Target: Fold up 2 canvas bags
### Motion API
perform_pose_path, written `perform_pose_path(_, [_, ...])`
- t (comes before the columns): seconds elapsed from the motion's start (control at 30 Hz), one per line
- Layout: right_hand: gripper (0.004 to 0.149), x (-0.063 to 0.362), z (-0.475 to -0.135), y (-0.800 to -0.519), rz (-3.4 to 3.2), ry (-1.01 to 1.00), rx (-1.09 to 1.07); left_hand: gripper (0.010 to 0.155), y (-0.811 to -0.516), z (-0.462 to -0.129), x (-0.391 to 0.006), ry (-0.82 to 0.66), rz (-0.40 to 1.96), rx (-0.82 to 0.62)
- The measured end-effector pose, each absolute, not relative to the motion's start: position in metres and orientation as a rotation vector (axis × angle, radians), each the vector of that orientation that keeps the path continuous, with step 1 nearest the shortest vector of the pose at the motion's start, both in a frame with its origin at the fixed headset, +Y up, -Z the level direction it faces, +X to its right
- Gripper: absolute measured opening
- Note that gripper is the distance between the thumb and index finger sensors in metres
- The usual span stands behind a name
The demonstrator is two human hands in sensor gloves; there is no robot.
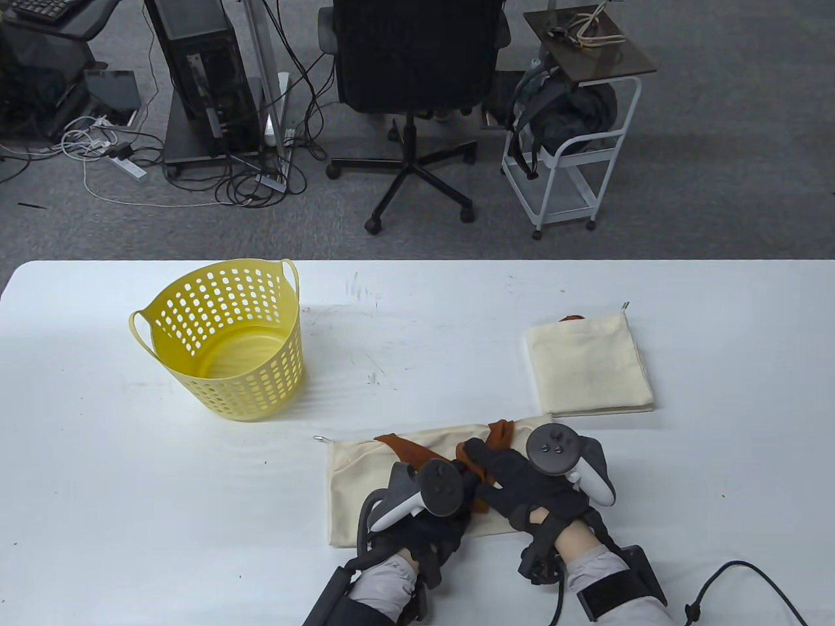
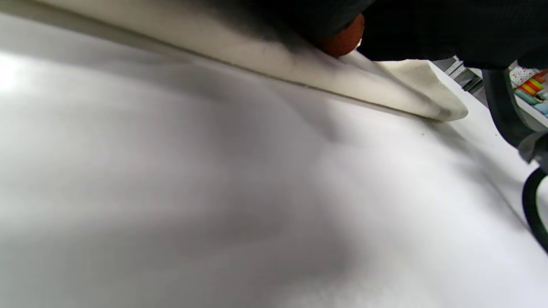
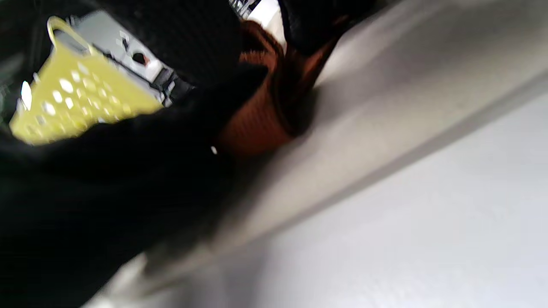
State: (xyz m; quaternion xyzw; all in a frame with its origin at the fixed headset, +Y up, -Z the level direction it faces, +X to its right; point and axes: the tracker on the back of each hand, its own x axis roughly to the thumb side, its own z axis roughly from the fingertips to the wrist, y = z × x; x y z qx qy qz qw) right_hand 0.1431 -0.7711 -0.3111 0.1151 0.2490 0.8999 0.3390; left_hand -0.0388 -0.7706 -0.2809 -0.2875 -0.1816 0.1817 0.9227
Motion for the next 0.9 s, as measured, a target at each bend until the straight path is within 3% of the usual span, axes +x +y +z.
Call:
perform_pose_path(0.13, [0.071,0.134,-0.309,-0.782,2.48,0.768,0.198,0.058,-0.768,-0.285,-0.048,-0.397,0.467,-0.633])
perform_pose_path(0.27, [0.071,0.136,-0.311,-0.783,2.467,0.76,0.154,0.058,-0.766,-0.29,-0.067,-0.384,0.608,-0.636])
perform_pose_path(0.4, [0.071,0.138,-0.311,-0.782,2.488,0.735,0.104,0.057,-0.76,-0.296,-0.104,-0.227,0.462,-0.476])
perform_pose_path(0.53, [0.07,0.147,-0.314,-0.783,2.456,0.724,0.054,0.058,-0.76,-0.301,-0.141,-0.034,0.499,-0.397])
perform_pose_path(0.7, [0.07,0.148,-0.314,-0.783,2.457,0.732,0.056,0.07,-0.764,-0.299,-0.165,0.203,0.41,-0.29])
perform_pose_path(0.73, [0.07,0.148,-0.314,-0.783,2.456,0.734,0.057,0.074,-0.766,-0.299,-0.166,0.219,0.38,-0.289])
perform_pose_path(0.9, [0.07,0.148,-0.313,-0.783,2.446,0.743,0.061,0.065,-0.775,-0.302,-0.173,0.218,0.545,-0.346])
